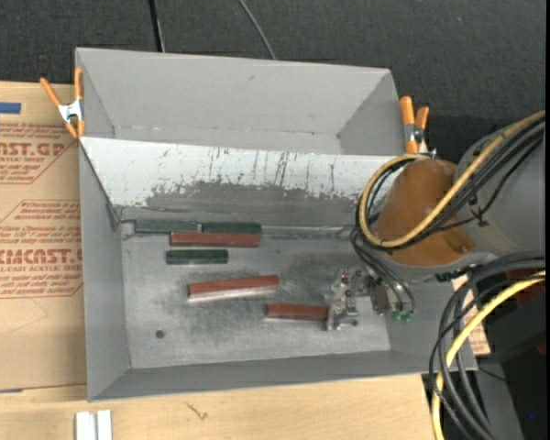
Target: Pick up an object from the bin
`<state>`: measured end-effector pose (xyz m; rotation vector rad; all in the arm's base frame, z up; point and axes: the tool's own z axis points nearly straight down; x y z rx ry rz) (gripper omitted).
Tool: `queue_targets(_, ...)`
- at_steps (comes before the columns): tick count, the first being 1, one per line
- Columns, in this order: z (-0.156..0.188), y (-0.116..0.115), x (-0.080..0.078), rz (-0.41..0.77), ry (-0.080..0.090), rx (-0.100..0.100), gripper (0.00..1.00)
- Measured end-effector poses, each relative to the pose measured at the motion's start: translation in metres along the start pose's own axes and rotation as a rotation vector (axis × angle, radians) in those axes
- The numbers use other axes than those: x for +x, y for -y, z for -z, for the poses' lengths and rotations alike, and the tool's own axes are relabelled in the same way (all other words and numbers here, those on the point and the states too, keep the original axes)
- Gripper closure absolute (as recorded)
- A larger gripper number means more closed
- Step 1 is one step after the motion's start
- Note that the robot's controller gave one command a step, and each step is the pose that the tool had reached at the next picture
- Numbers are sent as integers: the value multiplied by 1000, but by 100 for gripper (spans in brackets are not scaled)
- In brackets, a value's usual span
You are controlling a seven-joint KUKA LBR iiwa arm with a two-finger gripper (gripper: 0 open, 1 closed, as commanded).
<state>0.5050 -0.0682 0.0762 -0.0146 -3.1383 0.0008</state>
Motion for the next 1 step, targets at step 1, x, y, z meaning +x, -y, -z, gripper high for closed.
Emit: queue_targets(1,148,2,-4,47,7,0,100)
